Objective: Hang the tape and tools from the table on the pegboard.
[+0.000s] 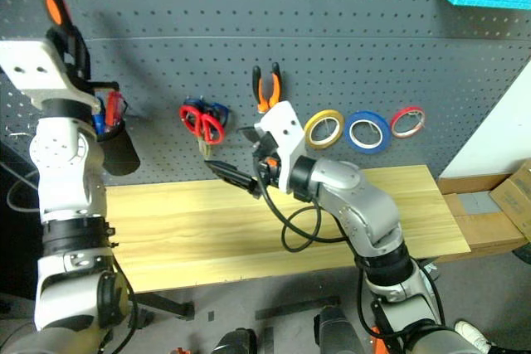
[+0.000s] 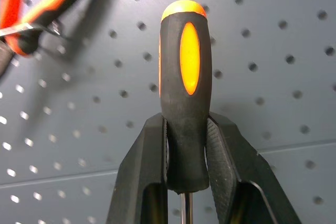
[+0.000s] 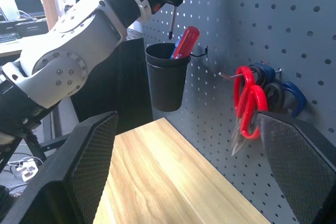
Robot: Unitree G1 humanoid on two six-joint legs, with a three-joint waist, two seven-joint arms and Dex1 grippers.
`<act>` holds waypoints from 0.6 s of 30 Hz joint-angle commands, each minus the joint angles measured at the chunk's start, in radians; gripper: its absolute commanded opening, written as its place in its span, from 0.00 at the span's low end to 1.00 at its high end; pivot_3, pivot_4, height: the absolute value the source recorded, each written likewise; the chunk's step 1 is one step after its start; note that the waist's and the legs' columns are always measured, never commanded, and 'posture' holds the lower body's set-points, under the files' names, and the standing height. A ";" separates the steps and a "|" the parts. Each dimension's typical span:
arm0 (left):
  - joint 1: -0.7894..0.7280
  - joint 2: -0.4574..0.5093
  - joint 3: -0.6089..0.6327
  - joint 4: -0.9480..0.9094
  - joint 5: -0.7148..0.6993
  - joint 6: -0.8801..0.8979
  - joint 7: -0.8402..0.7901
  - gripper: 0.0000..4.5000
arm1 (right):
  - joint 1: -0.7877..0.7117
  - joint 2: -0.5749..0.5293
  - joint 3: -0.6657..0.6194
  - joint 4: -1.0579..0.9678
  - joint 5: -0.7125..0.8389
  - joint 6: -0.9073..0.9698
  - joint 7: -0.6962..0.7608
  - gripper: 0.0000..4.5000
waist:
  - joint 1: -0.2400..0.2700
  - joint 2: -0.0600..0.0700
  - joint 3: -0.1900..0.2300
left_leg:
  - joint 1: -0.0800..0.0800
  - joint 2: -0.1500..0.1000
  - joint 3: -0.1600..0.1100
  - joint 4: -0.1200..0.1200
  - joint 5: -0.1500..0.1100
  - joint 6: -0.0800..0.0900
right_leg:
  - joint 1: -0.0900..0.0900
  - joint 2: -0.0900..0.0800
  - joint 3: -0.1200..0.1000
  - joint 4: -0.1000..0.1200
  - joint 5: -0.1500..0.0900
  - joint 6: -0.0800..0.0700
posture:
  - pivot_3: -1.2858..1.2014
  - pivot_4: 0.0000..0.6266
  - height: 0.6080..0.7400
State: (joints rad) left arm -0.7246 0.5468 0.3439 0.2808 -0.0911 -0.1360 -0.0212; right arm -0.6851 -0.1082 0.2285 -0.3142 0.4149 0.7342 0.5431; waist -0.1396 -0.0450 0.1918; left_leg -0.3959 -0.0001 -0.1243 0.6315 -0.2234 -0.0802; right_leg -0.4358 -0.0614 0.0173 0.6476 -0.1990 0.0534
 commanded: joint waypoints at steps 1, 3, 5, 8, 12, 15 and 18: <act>0.005 0.017 0.006 0.028 0.024 -0.037 0.009 0.15 | -0.016 0.006 0.000 -0.028 0.006 -0.021 -0.001 1.00 | 0.000 0.000 0.000 | 0.000 0.000 0.000 0.000 0.000 0.000 | 0.000 0.000 0.000 0.000 0.000 0.000 | 0.47 0.18 1.00; 0.002 0.017 -0.002 0.063 0.034 -0.056 0.009 0.15 | -0.023 0.008 -0.003 -0.025 0.007 -0.018 -0.003 1.00 | 0.000 0.000 0.000 | 0.000 0.000 0.000 0.000 0.000 0.000 | 0.000 0.000 0.000 0.000 0.000 0.000 | 0.47 0.17 1.00; -0.006 0.014 -0.010 0.109 0.044 -0.080 0.011 0.15 | -0.030 0.010 -0.009 -0.021 0.009 -0.018 -0.006 1.00 | 0.001 0.000 0.000 | 0.000 0.000 0.000 0.000 0.000 0.000 | 0.000 0.000 0.000 0.000 0.000 0.000 | 0.47 0.17 1.00; -0.009 0.013 -0.021 0.152 0.062 -0.111 0.021 0.15 | -0.031 0.010 -0.008 -0.021 0.008 -0.018 -0.006 1.00 | 0.001 0.000 0.000 | 0.000 0.000 0.000 0.000 0.001 0.000 | 0.000 0.000 0.000 0.000 0.000 0.000 | 0.47 0.17 1.00; 0.016 0.019 -0.007 0.149 0.081 -0.114 0.064 0.15 | -0.027 0.007 -0.007 -0.027 0.009 -0.005 -0.011 1.00 | 0.001 0.000 0.000 | 0.000 0.000 0.000 0.000 0.000 0.000 | 0.000 0.000 0.000 0.000 0.000 -0.001 | 0.46 0.18 1.00; 0.049 0.016 0.021 0.117 0.074 -0.107 0.100 0.31 | -0.027 0.007 -0.016 -0.029 0.019 0.002 -0.010 1.00 | -0.001 0.000 0.000 | 0.000 0.000 0.000 0.000 0.000 0.000 | 0.000 0.000 0.000 0.000 0.000 -0.001 | 0.47 0.19 1.00; 0.074 0.009 0.035 0.085 0.056 -0.089 0.117 0.50 | -0.031 -0.002 -0.019 -0.023 0.020 -0.001 -0.001 1.00 | -0.001 0.000 0.000 | 0.000 0.001 0.000 0.000 0.000 0.000 | -0.001 0.000 0.000 0.001 0.001 -0.001 | 0.47 0.19 1.00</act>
State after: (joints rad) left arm -0.6449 0.5463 0.3521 0.4297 -0.0267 -0.2229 0.0779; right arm -0.6930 -0.1113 0.2262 -0.3103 0.4185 0.7424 0.5393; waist -0.1407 -0.0452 0.1915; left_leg -0.3960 0.0005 -0.1245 0.6315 -0.2229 -0.0800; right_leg -0.4367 -0.0609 0.0170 0.6485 -0.1982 0.0522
